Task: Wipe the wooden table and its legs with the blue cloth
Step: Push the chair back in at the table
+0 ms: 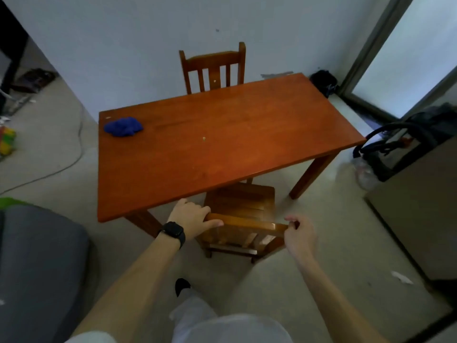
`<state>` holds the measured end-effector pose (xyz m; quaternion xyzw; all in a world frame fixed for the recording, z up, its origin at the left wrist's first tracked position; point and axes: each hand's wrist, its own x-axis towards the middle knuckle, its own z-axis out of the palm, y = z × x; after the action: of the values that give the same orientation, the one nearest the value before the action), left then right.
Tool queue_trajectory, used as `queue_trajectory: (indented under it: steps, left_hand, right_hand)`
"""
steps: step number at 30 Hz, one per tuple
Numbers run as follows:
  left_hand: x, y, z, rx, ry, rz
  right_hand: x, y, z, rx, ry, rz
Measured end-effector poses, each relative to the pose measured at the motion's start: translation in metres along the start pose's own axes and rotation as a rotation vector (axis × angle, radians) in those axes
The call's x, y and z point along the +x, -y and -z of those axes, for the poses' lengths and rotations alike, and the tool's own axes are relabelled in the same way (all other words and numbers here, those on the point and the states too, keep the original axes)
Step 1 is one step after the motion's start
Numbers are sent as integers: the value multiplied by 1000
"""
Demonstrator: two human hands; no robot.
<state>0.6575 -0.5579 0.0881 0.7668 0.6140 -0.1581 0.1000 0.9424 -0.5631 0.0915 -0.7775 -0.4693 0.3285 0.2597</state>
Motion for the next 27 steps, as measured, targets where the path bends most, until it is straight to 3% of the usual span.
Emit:
queue_trajectory:
  steps: [7, 14, 27]
  left_hand:
    - [36, -32, 29, -107, 67, 74]
    - [99, -66, 49, -293, 12, 122]
    - [143, -42, 64, -236, 20, 204]
  right_hand:
    - [106, 18, 18, -107, 60, 188]
    - [211, 43, 32, -160, 81, 206]
    - [264, 64, 18, -203, 143, 285]
